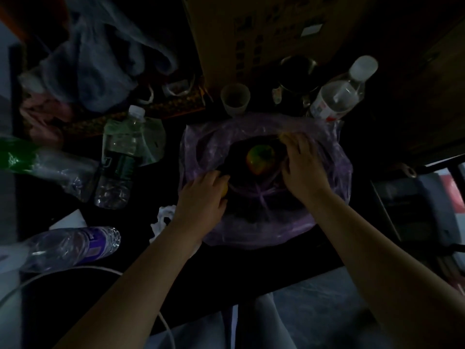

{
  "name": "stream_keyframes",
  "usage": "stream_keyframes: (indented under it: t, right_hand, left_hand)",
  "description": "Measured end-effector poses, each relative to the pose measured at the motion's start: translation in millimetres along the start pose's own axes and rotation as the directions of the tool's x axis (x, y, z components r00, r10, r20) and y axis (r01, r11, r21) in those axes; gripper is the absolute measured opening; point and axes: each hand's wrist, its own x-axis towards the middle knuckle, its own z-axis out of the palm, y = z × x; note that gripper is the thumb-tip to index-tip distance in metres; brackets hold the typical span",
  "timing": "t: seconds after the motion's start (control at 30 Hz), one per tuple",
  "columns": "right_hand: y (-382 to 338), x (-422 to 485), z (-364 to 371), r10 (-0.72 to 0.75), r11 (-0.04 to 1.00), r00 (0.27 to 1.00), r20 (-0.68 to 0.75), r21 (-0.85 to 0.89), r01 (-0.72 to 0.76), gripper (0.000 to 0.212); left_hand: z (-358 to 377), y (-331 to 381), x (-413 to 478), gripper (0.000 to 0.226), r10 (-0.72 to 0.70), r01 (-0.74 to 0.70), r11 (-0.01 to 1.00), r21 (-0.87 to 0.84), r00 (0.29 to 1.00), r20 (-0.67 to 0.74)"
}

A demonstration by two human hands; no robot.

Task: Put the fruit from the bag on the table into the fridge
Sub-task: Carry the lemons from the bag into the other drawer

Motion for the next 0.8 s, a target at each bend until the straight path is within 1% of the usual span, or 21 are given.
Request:
stream_keyframes:
  t: [0.17,0.27,0.37,0.47,0.6,0.7,0.8]
  right_hand:
    - [2.5,16.3,-2.3,-0.018,0.998,0.999,0.030,-0.062,0.019,0.056]
    - [1.1,24.9,-5.3,-0.013,0.995,0.999,0.037,-0.097,0.016,0.055]
    - [-1.1,30.8,-9.3,0.018,0.993,0.999,0.041,-0.119,-0.013,0.045]
    - [-3.5,33.0,-12.3,0.044,0.993,0.999,-0.001,-0.112,-0.044,0.033]
    - [-4.7,32.5,-12.1,0.079,0.987,0.997,-0.006,-0.137,-0.079,0.039]
    - [-3.9,31.0,-10.6,0.074,0.988,0.997,0.009,-0.137,-0.073,0.047]
    - [-5.4,29.8,-9.6,0.114,0.983,0.993,0.039,-0.151,-0.107,0.049]
  left_hand:
    - [6.4,-8.7,-1.0,0.054,-0.024,0.024,0.999,-0.029,1.000,0.010]
    - [10.0,-11.6,0.4,0.053,-0.027,0.029,0.999,-0.046,0.999,0.046]
    - [14.3,-12.9,2.1,0.057,-0.044,0.049,0.997,-0.052,0.995,0.089]
    - [15.7,-11.8,3.6,0.061,-0.052,0.058,0.996,-0.064,0.994,0.099]
    - [14.0,-11.6,2.4,0.070,-0.051,0.054,0.998,-0.016,0.986,0.159]
    - [15.0,-11.4,0.4,0.067,-0.040,0.042,0.999,-0.008,0.989,0.143]
    - [13.9,-9.4,-0.8,0.068,-0.054,0.057,0.998,-0.023,0.990,0.128]
